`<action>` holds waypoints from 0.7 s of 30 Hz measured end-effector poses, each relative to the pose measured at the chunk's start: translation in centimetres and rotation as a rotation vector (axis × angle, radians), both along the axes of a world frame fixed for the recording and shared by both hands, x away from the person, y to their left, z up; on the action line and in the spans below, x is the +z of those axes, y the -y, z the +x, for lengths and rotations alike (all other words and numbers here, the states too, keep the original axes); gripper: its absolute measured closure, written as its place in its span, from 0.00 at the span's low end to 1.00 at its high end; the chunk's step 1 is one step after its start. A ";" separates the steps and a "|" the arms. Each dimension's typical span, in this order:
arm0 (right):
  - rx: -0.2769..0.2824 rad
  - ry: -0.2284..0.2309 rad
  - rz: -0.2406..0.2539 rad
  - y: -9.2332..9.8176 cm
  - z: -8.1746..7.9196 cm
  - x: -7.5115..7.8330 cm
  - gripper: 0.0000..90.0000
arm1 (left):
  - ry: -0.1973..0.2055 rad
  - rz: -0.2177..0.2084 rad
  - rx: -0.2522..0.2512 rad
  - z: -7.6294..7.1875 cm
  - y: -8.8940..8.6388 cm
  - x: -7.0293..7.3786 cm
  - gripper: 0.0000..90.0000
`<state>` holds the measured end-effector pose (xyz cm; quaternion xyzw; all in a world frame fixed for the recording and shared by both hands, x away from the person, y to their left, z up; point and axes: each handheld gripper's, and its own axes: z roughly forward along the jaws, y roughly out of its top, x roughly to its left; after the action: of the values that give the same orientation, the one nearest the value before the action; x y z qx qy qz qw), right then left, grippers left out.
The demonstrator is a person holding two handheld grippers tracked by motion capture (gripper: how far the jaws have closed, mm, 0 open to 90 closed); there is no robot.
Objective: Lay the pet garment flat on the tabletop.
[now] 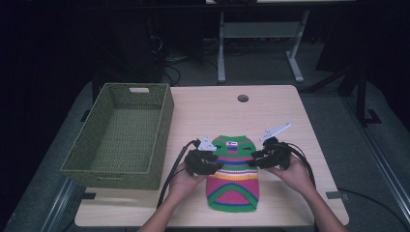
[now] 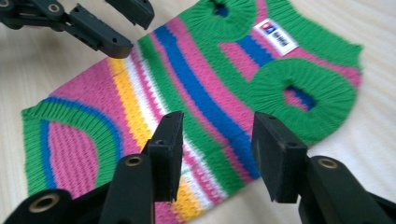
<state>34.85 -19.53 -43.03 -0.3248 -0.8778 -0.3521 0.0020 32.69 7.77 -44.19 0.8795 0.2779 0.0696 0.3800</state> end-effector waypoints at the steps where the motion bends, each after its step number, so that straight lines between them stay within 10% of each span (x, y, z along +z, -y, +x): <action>1: -0.001 -0.004 -0.004 -0.1 -0.3 -0.1 0.62 | -0.002 0.005 -0.006 -0.2 0.0 -0.2 0.69; 8: 0.041 -0.001 -0.044 -0.7 -2.0 -1.0 0.86 | -0.009 0.053 -0.051 -1.1 -0.1 -0.9 0.88; 21: 0.041 -0.026 -0.069 -1.1 -1.5 -2.5 0.90 | -0.027 0.079 -0.062 -1.0 0.5 -1.6 0.90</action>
<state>33.30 -18.43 -45.49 -0.3111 -0.8959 -0.3170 0.0095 31.65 7.24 -45.77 0.9028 0.2528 0.0566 0.3432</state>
